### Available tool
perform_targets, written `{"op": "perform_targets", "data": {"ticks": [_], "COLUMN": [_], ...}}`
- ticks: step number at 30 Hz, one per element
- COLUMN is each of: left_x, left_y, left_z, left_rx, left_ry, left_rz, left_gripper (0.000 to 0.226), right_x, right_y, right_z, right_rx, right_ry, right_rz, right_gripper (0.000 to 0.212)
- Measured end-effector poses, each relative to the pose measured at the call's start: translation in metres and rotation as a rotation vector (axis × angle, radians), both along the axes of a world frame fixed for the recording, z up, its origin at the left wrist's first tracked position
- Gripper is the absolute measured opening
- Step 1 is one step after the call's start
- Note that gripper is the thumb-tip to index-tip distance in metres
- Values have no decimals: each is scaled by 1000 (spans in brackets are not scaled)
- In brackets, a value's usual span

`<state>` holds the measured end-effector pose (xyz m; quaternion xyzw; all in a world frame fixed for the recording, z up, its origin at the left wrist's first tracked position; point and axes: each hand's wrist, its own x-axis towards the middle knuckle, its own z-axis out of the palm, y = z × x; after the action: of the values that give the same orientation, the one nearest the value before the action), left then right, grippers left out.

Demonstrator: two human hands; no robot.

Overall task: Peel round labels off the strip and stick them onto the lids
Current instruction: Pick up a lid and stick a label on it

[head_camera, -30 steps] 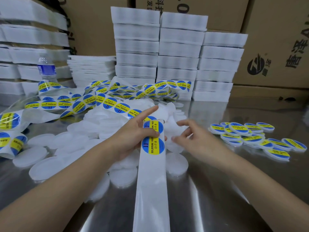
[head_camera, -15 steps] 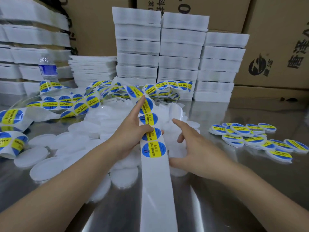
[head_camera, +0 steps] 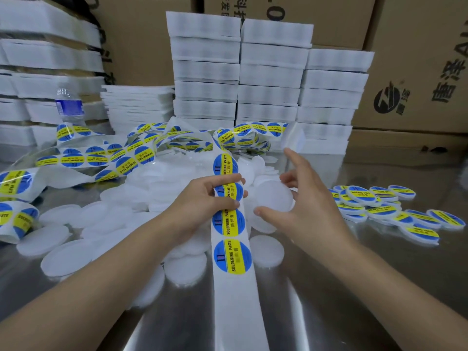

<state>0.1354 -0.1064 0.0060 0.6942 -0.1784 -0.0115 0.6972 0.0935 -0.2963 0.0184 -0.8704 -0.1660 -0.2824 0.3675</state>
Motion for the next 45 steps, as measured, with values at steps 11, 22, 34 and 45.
{"op": "perform_targets", "data": {"ticks": [11,22,34,45], "left_x": [-10,-16,-18,-18], "left_y": [-3,-4,-4,-4], "left_z": [6,10,12,13], "left_rx": [10,-29,-9,18], "left_ry": [69,184,235,206], "left_rz": [-36,-48,-32,-52], "left_gripper": [27,23,25,28], "right_x": [-1,-4,9,6], "right_y": [10,13,5,8], "right_z": [-9,-7,10,6], "right_rx": [49,128,920,863], "right_ry": [-69,-180,430,537], "right_rz": [218,229,29,28], "right_gripper": [90,58,59,54]}}
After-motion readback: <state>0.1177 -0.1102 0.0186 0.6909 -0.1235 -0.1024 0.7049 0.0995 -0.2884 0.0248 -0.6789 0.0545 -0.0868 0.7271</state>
